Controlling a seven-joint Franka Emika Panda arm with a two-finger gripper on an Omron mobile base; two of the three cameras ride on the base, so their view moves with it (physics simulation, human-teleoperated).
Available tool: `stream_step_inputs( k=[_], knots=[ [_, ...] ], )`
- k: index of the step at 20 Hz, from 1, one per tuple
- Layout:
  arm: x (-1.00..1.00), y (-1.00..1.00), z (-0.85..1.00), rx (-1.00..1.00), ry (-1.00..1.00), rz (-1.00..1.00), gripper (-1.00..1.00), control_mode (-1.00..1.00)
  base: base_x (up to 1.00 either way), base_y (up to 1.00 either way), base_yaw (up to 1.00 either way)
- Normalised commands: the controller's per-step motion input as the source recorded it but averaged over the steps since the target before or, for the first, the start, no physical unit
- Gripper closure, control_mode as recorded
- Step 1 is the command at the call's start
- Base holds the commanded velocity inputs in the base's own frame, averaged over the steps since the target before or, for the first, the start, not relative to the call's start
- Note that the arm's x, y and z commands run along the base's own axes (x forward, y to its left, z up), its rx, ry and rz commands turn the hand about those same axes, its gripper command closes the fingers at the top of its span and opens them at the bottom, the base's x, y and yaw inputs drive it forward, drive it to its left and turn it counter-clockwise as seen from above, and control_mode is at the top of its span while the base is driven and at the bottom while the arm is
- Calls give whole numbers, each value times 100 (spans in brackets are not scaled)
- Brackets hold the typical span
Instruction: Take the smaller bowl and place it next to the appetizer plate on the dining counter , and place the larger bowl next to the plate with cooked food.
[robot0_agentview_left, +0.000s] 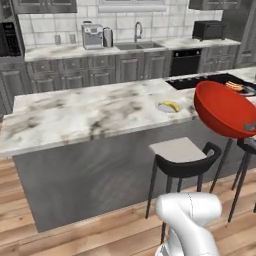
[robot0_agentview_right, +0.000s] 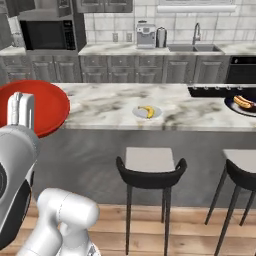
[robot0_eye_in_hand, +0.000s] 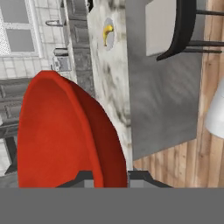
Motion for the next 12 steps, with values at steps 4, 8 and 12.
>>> stream_step_inputs(
  k=[4, 8, 12],
  knots=[
    [0, 0, 0, 0, 0, 0, 100, 100, 0, -100, 8],
    [0, 0, 0, 0, 0, 0, 100, 100, 46, -100, 22],
    [0, 0, 0, 0, 0, 0, 100, 100, 72, -91, 26]
  ],
)
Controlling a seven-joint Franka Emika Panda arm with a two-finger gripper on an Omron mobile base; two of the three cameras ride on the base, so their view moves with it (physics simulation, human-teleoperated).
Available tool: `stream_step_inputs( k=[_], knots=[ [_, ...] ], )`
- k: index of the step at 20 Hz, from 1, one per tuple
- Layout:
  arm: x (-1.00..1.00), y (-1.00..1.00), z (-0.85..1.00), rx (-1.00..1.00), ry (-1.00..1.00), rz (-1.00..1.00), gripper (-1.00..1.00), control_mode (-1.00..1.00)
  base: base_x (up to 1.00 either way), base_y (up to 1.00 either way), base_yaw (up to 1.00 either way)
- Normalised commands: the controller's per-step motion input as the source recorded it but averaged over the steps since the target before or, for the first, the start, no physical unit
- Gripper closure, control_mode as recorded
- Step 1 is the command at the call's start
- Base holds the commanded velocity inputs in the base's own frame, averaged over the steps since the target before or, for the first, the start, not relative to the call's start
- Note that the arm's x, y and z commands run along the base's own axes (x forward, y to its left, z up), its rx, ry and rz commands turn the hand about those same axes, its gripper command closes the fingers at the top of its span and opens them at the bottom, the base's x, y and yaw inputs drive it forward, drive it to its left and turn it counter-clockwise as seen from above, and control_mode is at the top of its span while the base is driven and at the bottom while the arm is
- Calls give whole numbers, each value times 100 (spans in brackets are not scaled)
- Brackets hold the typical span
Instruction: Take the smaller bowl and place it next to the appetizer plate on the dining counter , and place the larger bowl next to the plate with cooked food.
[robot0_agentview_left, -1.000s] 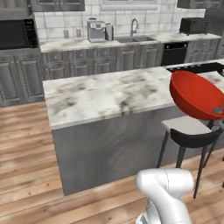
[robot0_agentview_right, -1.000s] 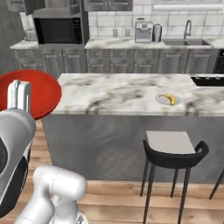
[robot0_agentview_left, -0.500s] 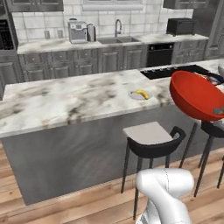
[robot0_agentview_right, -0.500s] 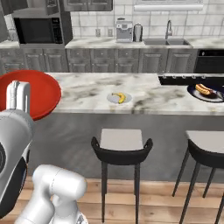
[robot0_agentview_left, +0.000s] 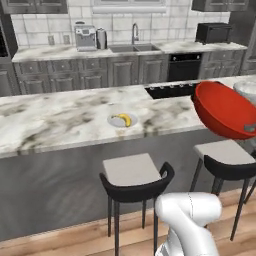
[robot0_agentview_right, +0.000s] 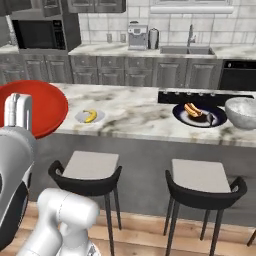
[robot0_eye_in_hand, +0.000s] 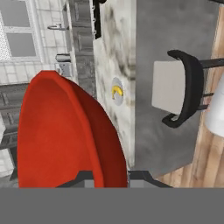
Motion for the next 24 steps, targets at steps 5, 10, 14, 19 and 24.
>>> stream_step_inputs(
  k=[5, 10, 14, 19, 24],
  knots=[
    [0, 0, 0, 0, 0, 0, 100, 100, 100, -49, 25],
    [0, 0, 0, 0, 0, 0, 100, 100, 100, -8, 12],
    [0, 0, 0, 0, 0, 0, 100, 100, 100, -5, 28],
    [50, -24, -10, -2, 5, 13, 100, -100, 36, -6, 13],
    [100, -24, -42, -2, 2, 0, 100, -100, 0, 0, 0]
  ],
)
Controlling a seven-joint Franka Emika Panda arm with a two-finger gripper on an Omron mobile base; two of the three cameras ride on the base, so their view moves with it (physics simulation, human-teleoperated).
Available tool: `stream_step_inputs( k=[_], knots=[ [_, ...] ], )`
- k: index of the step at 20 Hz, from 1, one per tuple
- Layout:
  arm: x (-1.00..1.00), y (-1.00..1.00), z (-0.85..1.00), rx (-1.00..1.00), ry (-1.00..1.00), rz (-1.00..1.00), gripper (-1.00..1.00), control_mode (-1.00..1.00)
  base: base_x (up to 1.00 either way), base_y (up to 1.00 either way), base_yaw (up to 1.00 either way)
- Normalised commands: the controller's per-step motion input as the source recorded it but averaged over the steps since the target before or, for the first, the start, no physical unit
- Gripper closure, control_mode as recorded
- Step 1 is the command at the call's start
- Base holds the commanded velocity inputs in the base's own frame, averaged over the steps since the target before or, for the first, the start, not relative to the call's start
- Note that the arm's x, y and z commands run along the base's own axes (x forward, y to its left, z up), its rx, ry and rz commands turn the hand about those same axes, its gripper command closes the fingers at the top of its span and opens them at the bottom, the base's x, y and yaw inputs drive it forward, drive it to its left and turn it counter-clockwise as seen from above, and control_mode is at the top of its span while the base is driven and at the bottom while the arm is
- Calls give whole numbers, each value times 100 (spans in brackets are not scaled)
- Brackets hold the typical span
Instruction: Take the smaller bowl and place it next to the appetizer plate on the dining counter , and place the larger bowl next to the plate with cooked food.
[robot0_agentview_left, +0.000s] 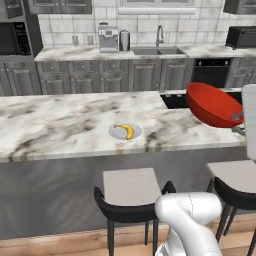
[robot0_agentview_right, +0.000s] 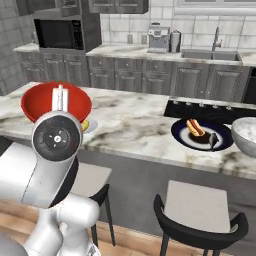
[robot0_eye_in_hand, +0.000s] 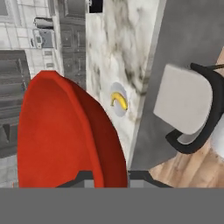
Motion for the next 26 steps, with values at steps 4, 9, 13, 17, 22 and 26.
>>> stream_step_inputs(
  k=[4, 9, 13, 17, 22, 26],
  knots=[
    [100, 0, -82, -9, -1, 1, 100, -100, 0, 0, 0],
    [99, 10, -65, -18, 3, 15, 100, -100, 0, 0, 0],
    [78, -12, -28, -16, 19, 15, 100, -100, 0, 0, 0],
    [74, -29, -27, -14, 19, 17, 100, -100, 0, 0, 0],
    [75, -19, -27, -2, 0, 9, 100, -100, 0, 0, 0],
    [56, -4, -41, -2, -21, 1, 100, -100, 0, 0, 0]
  ],
)
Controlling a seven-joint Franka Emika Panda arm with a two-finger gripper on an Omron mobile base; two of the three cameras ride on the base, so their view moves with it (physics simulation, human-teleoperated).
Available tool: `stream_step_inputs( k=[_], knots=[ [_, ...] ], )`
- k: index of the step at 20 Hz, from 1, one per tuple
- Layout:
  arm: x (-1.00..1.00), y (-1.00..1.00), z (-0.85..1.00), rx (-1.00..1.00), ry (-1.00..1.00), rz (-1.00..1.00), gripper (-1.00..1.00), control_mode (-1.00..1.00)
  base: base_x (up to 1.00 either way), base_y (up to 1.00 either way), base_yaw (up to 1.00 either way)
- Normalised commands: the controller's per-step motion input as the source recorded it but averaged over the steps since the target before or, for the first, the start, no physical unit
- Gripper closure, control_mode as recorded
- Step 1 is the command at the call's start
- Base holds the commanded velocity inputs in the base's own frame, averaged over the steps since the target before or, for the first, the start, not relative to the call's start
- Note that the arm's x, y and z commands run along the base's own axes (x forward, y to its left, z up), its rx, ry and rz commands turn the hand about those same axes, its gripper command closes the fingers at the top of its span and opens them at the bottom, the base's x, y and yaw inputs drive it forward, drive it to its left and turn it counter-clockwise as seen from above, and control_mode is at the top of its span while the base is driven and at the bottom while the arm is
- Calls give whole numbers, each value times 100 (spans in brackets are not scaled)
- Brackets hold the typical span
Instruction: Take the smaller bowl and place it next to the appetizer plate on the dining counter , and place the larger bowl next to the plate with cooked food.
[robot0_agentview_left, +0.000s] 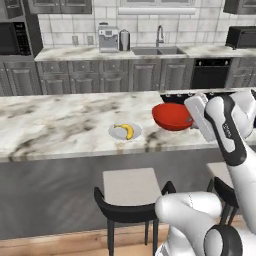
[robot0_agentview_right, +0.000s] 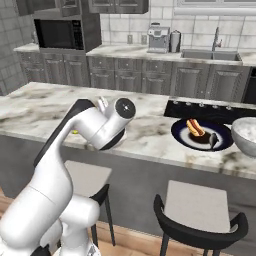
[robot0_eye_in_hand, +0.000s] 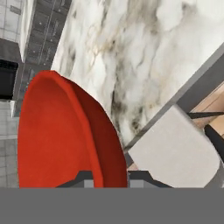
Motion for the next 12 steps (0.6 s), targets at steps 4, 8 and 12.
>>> stream_step_inputs(
  k=[4, 8, 12],
  knots=[
    [66, 0, -55, -4, -10, 0, 100, -100, 0, 0, 0],
    [52, 0, -35, -7, 4, 0, 100, -100, 0, 0, 0],
    [28, 0, -14, -3, 3, 0, 100, -100, 0, 0, 0]
  ],
)
